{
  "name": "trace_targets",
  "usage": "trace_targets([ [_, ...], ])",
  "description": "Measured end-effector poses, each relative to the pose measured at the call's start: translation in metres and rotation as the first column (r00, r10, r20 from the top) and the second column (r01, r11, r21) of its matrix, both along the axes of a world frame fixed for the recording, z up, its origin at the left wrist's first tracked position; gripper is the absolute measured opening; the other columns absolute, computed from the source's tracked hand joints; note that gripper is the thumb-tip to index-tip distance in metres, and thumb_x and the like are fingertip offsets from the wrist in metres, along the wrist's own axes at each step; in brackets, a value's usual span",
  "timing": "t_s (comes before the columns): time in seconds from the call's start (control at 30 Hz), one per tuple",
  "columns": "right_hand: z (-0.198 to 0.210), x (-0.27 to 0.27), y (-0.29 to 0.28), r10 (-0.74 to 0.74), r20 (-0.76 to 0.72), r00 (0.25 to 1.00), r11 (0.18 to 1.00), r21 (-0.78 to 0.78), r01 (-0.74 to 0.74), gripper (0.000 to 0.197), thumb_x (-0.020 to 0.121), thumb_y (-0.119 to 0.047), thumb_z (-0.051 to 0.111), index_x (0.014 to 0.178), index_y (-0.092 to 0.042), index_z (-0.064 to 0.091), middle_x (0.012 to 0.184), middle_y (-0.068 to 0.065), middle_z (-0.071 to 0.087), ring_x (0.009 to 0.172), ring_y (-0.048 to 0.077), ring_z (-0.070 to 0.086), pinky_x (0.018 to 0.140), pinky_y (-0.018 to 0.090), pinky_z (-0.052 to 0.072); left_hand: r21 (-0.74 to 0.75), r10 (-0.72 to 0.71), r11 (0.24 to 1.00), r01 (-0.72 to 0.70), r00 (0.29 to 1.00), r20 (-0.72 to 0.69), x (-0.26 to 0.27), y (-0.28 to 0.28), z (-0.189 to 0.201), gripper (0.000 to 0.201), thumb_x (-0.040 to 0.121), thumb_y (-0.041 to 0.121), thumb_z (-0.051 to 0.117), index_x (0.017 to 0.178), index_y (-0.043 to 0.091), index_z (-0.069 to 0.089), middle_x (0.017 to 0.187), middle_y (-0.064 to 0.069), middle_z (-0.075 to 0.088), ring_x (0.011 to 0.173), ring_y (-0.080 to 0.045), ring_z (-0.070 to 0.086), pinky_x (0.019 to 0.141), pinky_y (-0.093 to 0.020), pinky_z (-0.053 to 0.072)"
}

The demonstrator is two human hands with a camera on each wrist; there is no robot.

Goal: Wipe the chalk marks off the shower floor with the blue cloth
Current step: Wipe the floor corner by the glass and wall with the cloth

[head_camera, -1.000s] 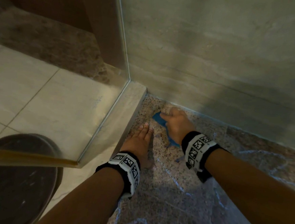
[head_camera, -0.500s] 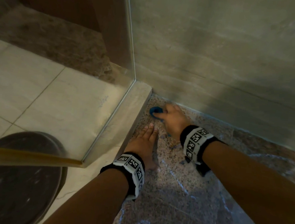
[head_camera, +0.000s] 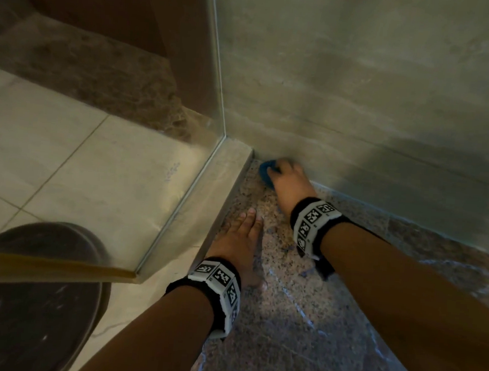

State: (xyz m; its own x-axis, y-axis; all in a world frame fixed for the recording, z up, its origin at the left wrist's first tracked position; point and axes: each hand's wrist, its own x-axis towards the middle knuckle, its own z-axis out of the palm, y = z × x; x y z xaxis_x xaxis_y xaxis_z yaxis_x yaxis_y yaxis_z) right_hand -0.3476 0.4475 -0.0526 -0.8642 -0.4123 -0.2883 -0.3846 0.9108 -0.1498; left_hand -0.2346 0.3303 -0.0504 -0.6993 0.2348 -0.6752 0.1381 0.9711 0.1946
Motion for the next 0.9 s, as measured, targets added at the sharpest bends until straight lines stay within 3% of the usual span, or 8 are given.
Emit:
trace_targets([
  [0.2,0.001,0.007,-0.010,0.234,0.027,0.972,0.971,0.049,-0.235,0.062,0.092,0.006,0.034,0.149,-0.017,0.021,0.155,0.005,0.013,0.133,0.037,0.019,0.110,0.043,0.024,0.022,0.028,0.999,-0.028,1.000,0.003,0.000,-0.001,0.000,0.125,0.079,0.056,0.070,0.149,0.014,-0.025,0.154,-0.002,-0.034,0.147,-0.020,-0.019,0.118,-0.032,0.000],
  [0.33,-0.004,0.002,-0.005,0.182,0.010,0.983,0.975,0.124,-0.182,0.068,0.090,0.009,0.038,0.149,-0.016,0.017,0.156,0.003,0.014,0.130,0.037,0.023,0.109,0.042,0.028,0.016,0.025,1.000,-0.025,1.000,0.006,0.001,0.000,0.001,0.126,0.078,0.055,0.070,0.148,0.014,-0.026,0.154,-0.002,-0.034,0.147,-0.020,-0.019,0.118,-0.032,-0.001],
  [0.53,0.000,0.011,0.021,0.020,0.028,0.999,0.969,0.245,-0.026,0.057,0.096,-0.006,0.034,0.149,-0.012,0.014,0.155,0.005,0.014,0.128,0.040,0.024,0.110,0.042,0.026,0.004,0.021,1.000,-0.021,1.000,0.007,0.000,-0.001,-0.001,0.127,0.077,0.057,0.071,0.149,0.016,-0.025,0.155,-0.001,-0.033,0.147,-0.020,-0.019,0.121,-0.036,-0.001],
  [0.63,-0.006,0.018,0.036,0.006,-0.010,1.000,0.965,0.261,-0.003,0.057,0.096,-0.008,0.037,0.148,-0.007,0.014,0.155,0.010,0.017,0.125,0.039,0.030,0.110,0.045,0.027,0.009,0.022,1.000,-0.022,1.000,-0.003,0.000,-0.001,0.000,0.126,0.077,0.057,0.071,0.149,0.016,-0.024,0.156,-0.001,-0.032,0.146,-0.020,-0.020,0.121,-0.037,-0.001],
  [0.7,-0.004,0.017,0.030,-0.048,0.056,0.997,0.976,0.217,0.035,0.059,0.094,-0.006,0.040,0.148,-0.008,0.018,0.154,0.008,0.017,0.128,0.039,0.026,0.110,0.045,0.028,0.007,0.022,1.000,-0.022,1.000,-0.011,0.000,-0.001,0.000,0.126,0.077,0.057,0.071,0.149,0.015,-0.024,0.156,-0.001,-0.031,0.146,-0.020,-0.020,0.121,-0.036,-0.002],
  [0.77,0.003,0.013,0.015,-0.020,0.109,0.994,0.989,0.150,0.003,0.059,0.092,-0.001,0.037,0.148,-0.013,0.022,0.154,0.006,0.019,0.130,0.039,0.023,0.111,0.043,0.028,0.011,0.028,1.000,-0.028,1.000,-0.002,0.000,-0.001,0.001,0.126,0.077,0.057,0.071,0.149,0.015,-0.025,0.155,-0.001,-0.032,0.146,-0.020,-0.020,0.119,-0.034,-0.002],
  [0.9,0.013,0.006,-0.013,0.143,0.045,0.989,0.981,0.124,-0.147,0.056,0.095,0.001,0.029,0.148,-0.015,0.022,0.155,0.006,0.019,0.130,0.039,0.024,0.110,0.043,0.026,0.028,0.040,0.999,-0.040,0.999,-0.009,0.001,-0.001,-0.001,0.126,0.077,0.056,0.071,0.149,0.015,-0.024,0.155,-0.001,-0.032,0.147,-0.019,-0.019,0.118,-0.031,-0.002],
])
